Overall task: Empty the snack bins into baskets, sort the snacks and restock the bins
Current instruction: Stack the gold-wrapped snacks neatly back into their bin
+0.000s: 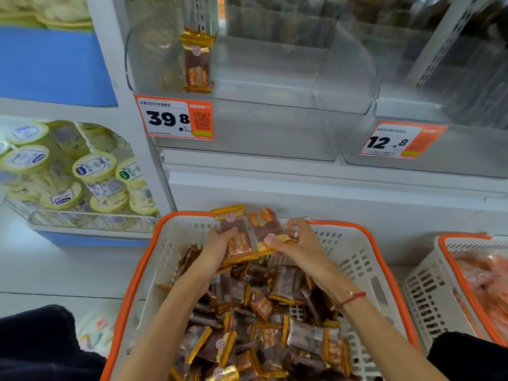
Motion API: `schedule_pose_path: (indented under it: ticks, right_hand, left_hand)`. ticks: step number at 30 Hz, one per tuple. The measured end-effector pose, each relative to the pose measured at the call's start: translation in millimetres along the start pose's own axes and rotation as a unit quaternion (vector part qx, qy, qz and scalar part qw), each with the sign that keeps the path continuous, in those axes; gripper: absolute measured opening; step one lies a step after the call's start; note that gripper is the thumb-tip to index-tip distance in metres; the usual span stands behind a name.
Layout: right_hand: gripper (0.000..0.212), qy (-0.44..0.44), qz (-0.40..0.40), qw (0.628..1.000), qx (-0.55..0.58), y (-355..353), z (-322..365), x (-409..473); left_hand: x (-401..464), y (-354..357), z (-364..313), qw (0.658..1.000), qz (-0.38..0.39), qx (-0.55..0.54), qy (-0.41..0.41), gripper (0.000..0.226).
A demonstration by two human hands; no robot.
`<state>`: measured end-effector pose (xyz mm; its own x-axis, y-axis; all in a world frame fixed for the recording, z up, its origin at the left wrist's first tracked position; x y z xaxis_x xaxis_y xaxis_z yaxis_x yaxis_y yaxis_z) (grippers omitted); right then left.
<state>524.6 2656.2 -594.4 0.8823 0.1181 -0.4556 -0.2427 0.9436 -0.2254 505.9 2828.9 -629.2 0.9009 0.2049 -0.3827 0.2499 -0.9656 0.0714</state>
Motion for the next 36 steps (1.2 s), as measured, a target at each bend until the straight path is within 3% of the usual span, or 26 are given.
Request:
schedule_pose_path:
  ticks: [4,7,9,11,14,17,21,25,26,29,32,36]
  right_hand:
    - [0.048,-0.023,0.036,0.998,0.038,-6,11,-2]
    - [0.042,-0.091,0.079,0.989,-0.089,-27,40,-9]
    - [0.036,-0.092,0.176,0.950,-0.240,-20,45,-17]
    - [0.037,-0.073,0.228,0.923,-0.302,-5,38,-22]
    - [0.033,-0.072,0.168,0.943,-0.278,12,33,-16]
    - [0.028,-0.114,0.059,0.971,-0.203,17,35,-10]
    - [0.028,-0.151,-0.061,0.983,-0.079,12,42,-9]
    - [0.045,-0.189,-0.136,0.972,-0.037,11,62,-20]
    - [0.057,-0.171,-0.121,0.977,-0.035,14,65,-20]
    - [0.076,-0.098,0.033,0.994,-0.020,40,79,-23]
    - [0.045,-0.162,0.124,0.979,-0.018,58,114,-43]
    - [0.039,-0.229,0.092,0.969,-0.026,46,168,-64]
  left_hand:
    - [3,-6,-5,1.000,-0.003,0.000,0.004,0.039]
    - [8,-22,-22,0.995,-0.003,0.077,0.063,0.037]
    - [7,-21,-28,0.977,0.075,0.172,0.102,0.038]
    - [2,-9,-20,0.955,0.168,0.226,0.090,0.039]
    - [-8,22,-8,0.949,0.237,0.200,0.059,0.032]
    - [-7,19,2,0.972,0.188,0.140,0.037,0.031]
    - [-9,19,-5,0.966,0.222,0.100,0.083,0.069]
    - [-21,17,-32,0.975,0.178,0.037,0.128,0.066]
    - [-25,15,-44,0.974,0.163,0.004,0.158,0.058]
    - [-40,10,-89,0.963,0.099,-0.048,0.246,0.040]
    - [-48,5,-129,0.946,0.043,-0.063,0.315,0.034]
    - [-55,7,-185,0.915,0.018,0.055,0.400,0.020]
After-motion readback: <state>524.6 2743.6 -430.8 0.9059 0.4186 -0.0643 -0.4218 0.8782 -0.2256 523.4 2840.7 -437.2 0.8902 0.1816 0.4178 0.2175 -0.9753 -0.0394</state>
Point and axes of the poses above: each hand's wrist, its own x-axis towards the middle knuckle, its own y-axis out of the palm, z = x × y, the point moved 8 cm from there along x, towards the middle knuckle, and after that the axes turned 11 degrees about y, right-handed, at the moved point
